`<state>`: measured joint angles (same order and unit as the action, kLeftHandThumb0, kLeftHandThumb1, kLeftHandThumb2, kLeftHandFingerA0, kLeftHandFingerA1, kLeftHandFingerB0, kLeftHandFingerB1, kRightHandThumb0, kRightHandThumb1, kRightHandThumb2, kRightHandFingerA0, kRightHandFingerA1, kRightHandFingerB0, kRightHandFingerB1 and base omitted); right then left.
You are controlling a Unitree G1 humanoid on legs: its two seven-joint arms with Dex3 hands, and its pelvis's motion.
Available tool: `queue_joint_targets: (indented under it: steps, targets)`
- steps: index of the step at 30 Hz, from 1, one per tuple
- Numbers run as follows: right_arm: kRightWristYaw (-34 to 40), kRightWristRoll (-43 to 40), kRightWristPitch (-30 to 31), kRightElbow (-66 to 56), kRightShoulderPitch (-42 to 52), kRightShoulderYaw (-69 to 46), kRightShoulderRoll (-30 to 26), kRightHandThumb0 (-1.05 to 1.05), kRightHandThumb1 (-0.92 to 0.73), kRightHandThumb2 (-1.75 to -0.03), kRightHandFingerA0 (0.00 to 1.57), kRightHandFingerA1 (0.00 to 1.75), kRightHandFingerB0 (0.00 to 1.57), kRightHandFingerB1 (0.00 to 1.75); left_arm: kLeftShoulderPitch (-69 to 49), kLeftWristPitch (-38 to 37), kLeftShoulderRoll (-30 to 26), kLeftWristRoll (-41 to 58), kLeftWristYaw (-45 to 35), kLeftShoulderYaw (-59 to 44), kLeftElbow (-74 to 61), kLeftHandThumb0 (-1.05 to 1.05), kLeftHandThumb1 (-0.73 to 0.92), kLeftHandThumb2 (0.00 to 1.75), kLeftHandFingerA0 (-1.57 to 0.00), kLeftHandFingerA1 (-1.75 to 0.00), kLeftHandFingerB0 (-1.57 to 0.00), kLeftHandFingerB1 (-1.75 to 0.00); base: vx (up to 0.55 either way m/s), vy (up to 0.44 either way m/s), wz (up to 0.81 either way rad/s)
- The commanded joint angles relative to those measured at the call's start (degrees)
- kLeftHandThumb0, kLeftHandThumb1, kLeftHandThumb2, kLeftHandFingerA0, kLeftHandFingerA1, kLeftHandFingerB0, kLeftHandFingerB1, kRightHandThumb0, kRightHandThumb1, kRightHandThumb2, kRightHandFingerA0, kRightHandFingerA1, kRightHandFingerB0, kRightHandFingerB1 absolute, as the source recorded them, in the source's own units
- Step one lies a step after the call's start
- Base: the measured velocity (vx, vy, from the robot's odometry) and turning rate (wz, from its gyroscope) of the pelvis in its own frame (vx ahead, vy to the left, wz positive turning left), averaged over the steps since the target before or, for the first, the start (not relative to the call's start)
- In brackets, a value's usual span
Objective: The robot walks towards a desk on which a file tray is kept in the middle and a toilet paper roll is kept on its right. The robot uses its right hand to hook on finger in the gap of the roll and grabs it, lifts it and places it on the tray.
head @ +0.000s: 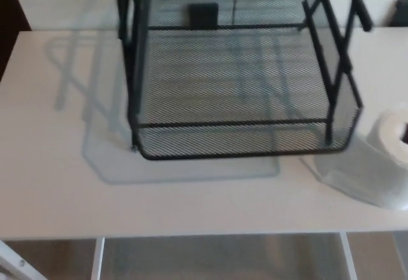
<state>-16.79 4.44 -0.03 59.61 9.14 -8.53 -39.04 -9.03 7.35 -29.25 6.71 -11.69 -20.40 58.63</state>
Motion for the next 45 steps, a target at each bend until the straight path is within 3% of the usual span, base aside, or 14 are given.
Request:
queue_joint_targets:
  steps: [1, 5, 14, 15, 19, 20, 24, 25, 26, 34, 40, 41, 44, 45]
  targets:
    - [-0.4, -1.1, 0.6, 1.7, -1.6, -1.0, -1.4, -0.79, -0.51, -0.86, 0.07, 0.28, 0.08, 0.21, 0.8, -1.8, -0.2, 1.2, 0.5, -1.3, 2.5, -0.9, 0.92, 0.68, -0.1, -0.97, 0.0, -0.71, -0.26, -0.287, 0.28]
    - [-0.2, -4.3, -0.5, 2.4, -1.5, -4.7, 0.0, -0.64, -0.61, -0.58, 0.04, 0.29, 0.07, 0.26, 0.3, 0.6, -0.2, 1.8, 0.4, -2.1, -0.3, -0.92, 0.7, 1.15, -0.23, -0.77, -0.04, -0.62, -0.12, -0.091, -0.1]
    - [1.6, -7.4, 3.7, 1.8, -3.1, -11.7, 1.1, -0.62, -0.52, -0.85, 0.33, 0.53, 0.02, 0.27, 0.9, -0.7, -0.3, 1.2, 0.5, -1.6, 1.1, -0.91, 0.92, 0.66, -0.11, -0.89, -0.02, -0.69, 0.02, 0.083, -0.03]
    - [-1.3, -10.0, 4.1, 2.4, -3.7, -13.6, 1.4, -0.52, -0.63, -0.61, 0.2, 0.39, 0.03, 0.2, 0.9, -0.9, -0.7, 1.2, -0.4, -1.4, 0.3, -0.94, 0.71, 1.16, -0.23, -0.77, -0.03, -0.61, 0.04, 0.259, -0.09]
    - [0.7, -12.2, 3.4, 0.4, -3.6, -17.1, 3.0, -0.49, -0.59, -0.61, 0.2, 0.38, 0.08, 0.22, 1.1, -0.1, -0.6, 1.8, -0.2, -2.0, 0.5, -0.95, 0.7, 1.15, -0.19, -0.75, -0.06, -0.62, 0.0, 0.455, -0.01]
    - [1.7, -13.2, 4.6, -0.9, -3.5, -18.6, 3.3, -0.48, -0.59, -0.6, 0.19, 0.37, 0.09, 0.24, 1.5, 0.9, -0.5, 2.0, 0.4, -2.2, 0.1, -0.9, 0.9, 0.67, -0.07, -0.93, -0.03, -0.72, -0.02, 0.29, 0.2]
    - [5.1, -15.4, 7.4, -7.7, -3.7, -23.3, 5.3, -0.47, -0.6, -0.59, 0.36, 0.46, 0.11, 0.27, 1.1, -1.6, -0.4, 1.9, -0.3, -2.1, 1.2, -0.92, 0.9, 0.68, -0.08, -0.87, 0.0, -0.67, 0.02, 0.135, 0.0]
    - [2.7, -17.5, 6.2, -6.2, -4.8, -25.3, 5.3, -0.28, -0.54, -1.01, 0.01, 0.51, 0.0, 0.49, 0.7, -2.6, -0.8, 2.3, -1.9, -2.5, 1.1, -0.95, 0.72, 1.17, -0.12, -0.73, -0.06, -0.54, 0.02, 0.085, 0.03]
    - [1.8, -17.3, 5.2, -7.6, -4.0, -25.4, 5.4, -0.44, -0.57, -0.62, 0.03, 0.2, 0.07, 0.24, 0.7, -2.8, -0.9, 2.2, -1.2, -2.5, 0.7, -0.93, 0.73, 1.17, -0.18, -0.75, -0.04, -0.57, 0.0, 0.0, 0.0]
    - [3.5, -16.2, 3.4, -2.0, -6.7, -25.6, 3.7, -0.44, -0.59, -0.6, 0.21, 0.38, 0.1, 0.23, 2.1, -3.5, -1.3, 2.7, -0.9, -4.0, -0.5, -0.9, 0.92, 0.75, -0.11, -0.91, 0.0, -0.72, -0.03, -0.063, 0.03]
    - [6.3, -17.5, 7.4, -6.9, -4.6, -26.6, 6.0, -0.45, -0.6, -0.59, 0.21, 0.43, 0.12, 0.28, 5.9, -5.2, -2.0, 2.3, -0.9, -4.2, 4.1, -0.85, 0.71, 1.19, -0.34, -0.82, 0.0, -0.61, 0.0, -0.013, 0.0]
    - [7.1, -15.5, 6.4, -7.0, -4.1, -25.0, 5.6, -0.55, -0.49, -0.76, 0.29, 0.53, 0.07, 0.38, 5.9, -5.6, -1.9, 2.2, -0.8, -4.1, 4.2, -0.89, 0.92, 0.74, -0.18, -0.9, -0.03, -0.71, 0.0, 0.0, 0.0]
    - [7.9, -15.1, 4.5, -6.5, -4.1, -24.3, 5.1, -0.54, -0.47, -0.75, 0.22, 0.49, 0.06, 0.37, 6.1, -5.3, -1.7, 2.5, -0.6, -4.4, 4.2, -0.89, 0.74, 1.19, -0.35, -0.82, 0.0, -0.61, 0.0, 0.0, 0.0]
    - [6.6, -16.9, 3.5, -6.2, -4.9, -25.5, 5.4, -0.46, -0.58, -0.59, 0.18, 0.39, 0.1, 0.25, 6.3, -5.1, -2.0, 2.5, -0.5, -4.5, 4.4, -0.87, 0.92, 0.74, -0.14, -0.99, -0.01, -0.77, 0.0, 0.0, 0.0]
